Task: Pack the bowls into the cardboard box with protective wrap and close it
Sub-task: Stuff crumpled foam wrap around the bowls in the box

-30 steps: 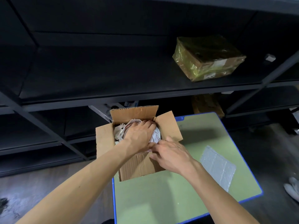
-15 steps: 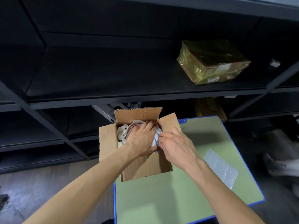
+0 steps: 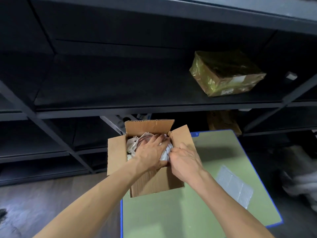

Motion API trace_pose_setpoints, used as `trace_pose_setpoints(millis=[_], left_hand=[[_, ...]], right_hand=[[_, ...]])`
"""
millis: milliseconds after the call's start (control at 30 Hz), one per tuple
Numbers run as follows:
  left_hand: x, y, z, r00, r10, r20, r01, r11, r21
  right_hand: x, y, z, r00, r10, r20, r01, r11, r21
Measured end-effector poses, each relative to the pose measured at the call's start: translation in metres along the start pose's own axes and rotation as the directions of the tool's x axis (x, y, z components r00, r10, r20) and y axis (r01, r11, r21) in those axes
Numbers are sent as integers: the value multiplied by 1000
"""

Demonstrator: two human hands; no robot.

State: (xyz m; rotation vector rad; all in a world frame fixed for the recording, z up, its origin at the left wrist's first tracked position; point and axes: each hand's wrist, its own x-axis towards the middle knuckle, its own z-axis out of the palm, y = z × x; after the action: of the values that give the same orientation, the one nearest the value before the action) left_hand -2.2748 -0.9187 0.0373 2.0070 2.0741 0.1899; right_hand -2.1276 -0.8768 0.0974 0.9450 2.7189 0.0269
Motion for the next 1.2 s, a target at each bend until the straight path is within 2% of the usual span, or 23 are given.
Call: trace_pose_setpoints(millis=[167, 333, 533, 667, 933, 1100, 1200], left_hand=[[-2, -4, -2, 1000, 17, 20, -16, 999, -36], [-6, -6, 1, 997, 52, -55, -56, 996, -72], [-25, -4, -17, 968, 28, -251, -75, 981, -177], [-42, 8, -19, 944, -39, -326, -43, 970, -239], [-59, 55, -2, 925, -115, -361, 8, 958, -285], [-58, 92, -8, 938, -139, -318, 47, 959, -281], [-56, 117, -2, 947, -159, -280, 76, 955, -288]], right_hand=[[-12, 2, 4, 983, -14, -184, 12, 1000, -12], [-20, 6, 16, 974, -15, -226, 26, 999, 46], [-34, 17, 11, 921, -7, -390, 70, 986, 149], [-41, 26, 16, 934, 9, -357, 65, 979, 194], [-65, 45, 16, 919, 14, -393, 150, 911, 384], [-77, 73, 29, 915, -83, -395, 250, 885, 393], [-84, 92, 43, 939, -87, -332, 230, 879, 417]])
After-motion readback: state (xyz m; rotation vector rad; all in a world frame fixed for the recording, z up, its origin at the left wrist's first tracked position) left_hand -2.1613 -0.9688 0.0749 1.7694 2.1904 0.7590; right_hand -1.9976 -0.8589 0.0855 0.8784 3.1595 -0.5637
